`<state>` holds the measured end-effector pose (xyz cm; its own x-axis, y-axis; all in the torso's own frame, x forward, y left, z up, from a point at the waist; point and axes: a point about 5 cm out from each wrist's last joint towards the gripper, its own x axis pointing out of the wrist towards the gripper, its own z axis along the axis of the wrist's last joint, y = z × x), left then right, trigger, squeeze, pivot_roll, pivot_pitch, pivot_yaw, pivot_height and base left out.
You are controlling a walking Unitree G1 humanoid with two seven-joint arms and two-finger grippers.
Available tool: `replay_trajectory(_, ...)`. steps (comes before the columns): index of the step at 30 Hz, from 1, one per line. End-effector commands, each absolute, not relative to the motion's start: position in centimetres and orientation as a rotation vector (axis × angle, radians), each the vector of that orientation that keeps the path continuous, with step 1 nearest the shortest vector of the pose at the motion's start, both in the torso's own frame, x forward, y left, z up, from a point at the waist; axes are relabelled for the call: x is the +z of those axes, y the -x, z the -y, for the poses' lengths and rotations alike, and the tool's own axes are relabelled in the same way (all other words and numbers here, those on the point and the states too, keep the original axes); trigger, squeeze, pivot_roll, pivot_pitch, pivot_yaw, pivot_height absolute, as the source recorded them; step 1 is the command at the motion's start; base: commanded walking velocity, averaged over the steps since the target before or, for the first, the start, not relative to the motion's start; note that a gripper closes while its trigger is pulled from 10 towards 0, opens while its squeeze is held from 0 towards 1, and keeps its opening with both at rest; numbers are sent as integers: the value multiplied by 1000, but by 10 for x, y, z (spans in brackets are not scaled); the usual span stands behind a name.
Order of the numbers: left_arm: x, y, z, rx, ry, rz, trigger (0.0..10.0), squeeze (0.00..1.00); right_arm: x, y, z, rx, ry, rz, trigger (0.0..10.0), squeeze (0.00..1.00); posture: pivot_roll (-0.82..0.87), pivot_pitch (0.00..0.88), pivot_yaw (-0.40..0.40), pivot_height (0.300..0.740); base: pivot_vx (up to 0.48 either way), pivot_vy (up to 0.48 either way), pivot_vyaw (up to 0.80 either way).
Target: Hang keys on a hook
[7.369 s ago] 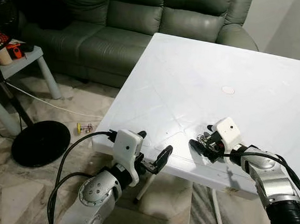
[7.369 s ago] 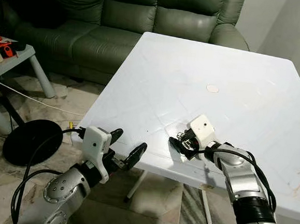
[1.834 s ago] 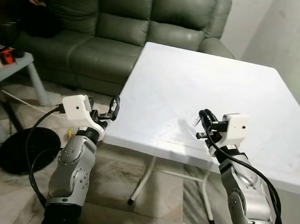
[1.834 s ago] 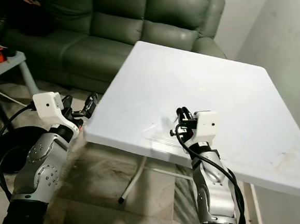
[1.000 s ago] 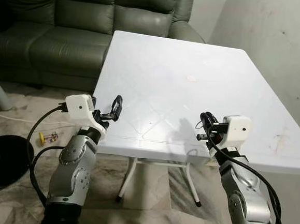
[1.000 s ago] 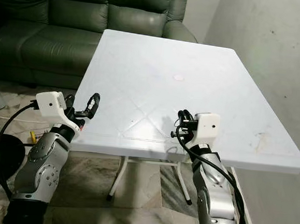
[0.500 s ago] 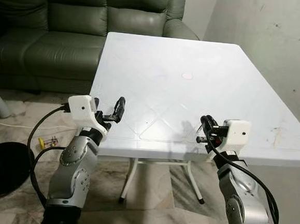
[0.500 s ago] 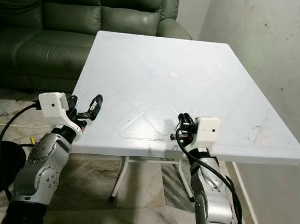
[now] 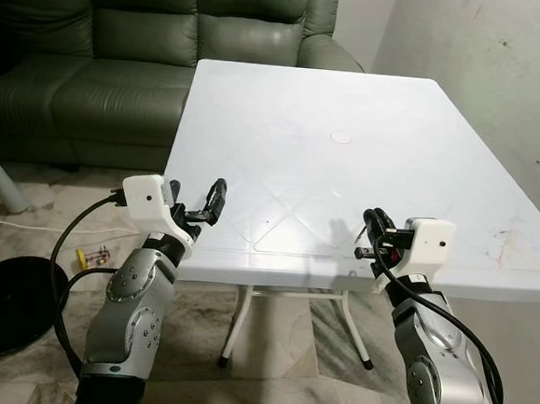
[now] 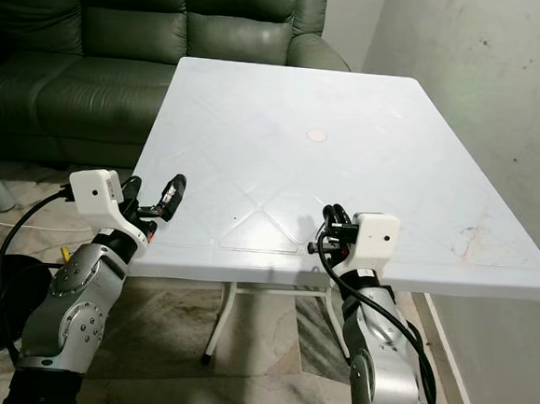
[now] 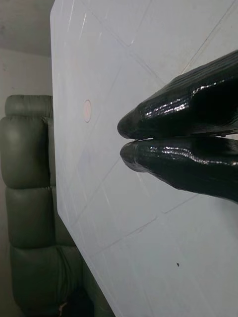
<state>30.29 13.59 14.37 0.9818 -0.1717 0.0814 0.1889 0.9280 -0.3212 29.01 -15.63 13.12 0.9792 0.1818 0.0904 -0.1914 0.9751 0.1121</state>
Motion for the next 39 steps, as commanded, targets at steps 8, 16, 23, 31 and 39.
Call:
replay_trajectory(8,144,-300,-133,-188,336,43,10000,0,135,-289,158,189,-118,87,10000,0,30,0,-25,715,0,0,-712)
replay_trajectory(16,144,-299,-131,-194,333,40,10000,0,136,-289,158,195,-115,84,10000,0,29,0,-29,715,0,0,-712)
replay_trajectory(23,143,-298,-131,-186,371,37,10000,0,136,-289,158,198,-114,80,10000,0,29,0,-33,715,0,0,-712)
replay_trajectory(31,143,-297,-132,-171,378,31,10000,0,136,-288,158,200,-113,77,10000,0,30,0,-35,715,0,300,-712)
replay_trajectory(39,143,-297,-129,-162,384,18,10000,0,135,-288,159,200,-109,73,10000,0,30,0,-37,715,0,0,-714)
